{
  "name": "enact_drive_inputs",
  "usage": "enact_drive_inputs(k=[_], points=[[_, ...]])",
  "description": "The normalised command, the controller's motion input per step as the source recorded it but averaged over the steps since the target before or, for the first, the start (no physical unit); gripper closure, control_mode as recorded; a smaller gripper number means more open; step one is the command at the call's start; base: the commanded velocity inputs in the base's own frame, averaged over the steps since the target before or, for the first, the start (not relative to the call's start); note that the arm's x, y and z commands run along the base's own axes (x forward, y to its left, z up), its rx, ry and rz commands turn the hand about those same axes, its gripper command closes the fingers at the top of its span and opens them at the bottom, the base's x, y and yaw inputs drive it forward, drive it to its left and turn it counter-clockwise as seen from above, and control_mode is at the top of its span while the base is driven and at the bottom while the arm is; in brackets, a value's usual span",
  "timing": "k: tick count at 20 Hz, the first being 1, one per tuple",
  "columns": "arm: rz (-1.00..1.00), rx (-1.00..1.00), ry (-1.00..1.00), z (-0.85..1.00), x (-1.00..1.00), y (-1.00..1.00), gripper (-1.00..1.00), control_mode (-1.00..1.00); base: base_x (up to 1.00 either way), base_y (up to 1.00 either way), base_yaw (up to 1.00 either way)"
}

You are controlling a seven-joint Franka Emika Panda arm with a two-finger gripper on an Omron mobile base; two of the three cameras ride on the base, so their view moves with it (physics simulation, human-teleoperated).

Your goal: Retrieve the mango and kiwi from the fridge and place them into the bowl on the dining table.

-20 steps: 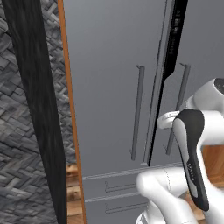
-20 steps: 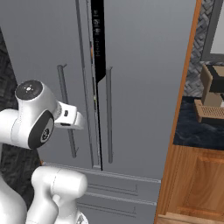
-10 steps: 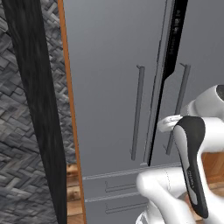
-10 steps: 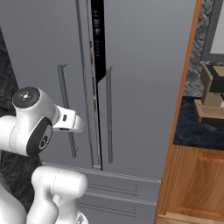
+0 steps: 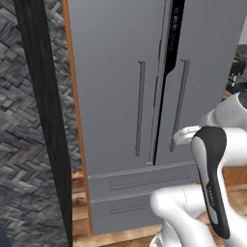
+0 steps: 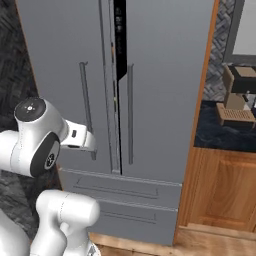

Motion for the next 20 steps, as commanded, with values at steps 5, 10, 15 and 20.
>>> enact_drive_inputs(k=[5, 10, 15, 20], points=[[0.0, 0.0, 0.0, 0.0, 0.0, 0.0, -1.0, 1.0, -0.47, -0.21, -0.05], [0.0, 0.0, 0.0, 0.0, 0.0, 0.0, -1.0, 1.0, -0.36, -0.08, -0.05], [0.0, 0.0, 0.0, 0.0, 0.0, 0.0, -1.0, 1.0, -0.2, -0.16, -0.05], [-0.05, 0.0, 0.0, 0.1, 0.16, -0.24, -1.0, -1.0, 0.0, -0.05, -0.02]])
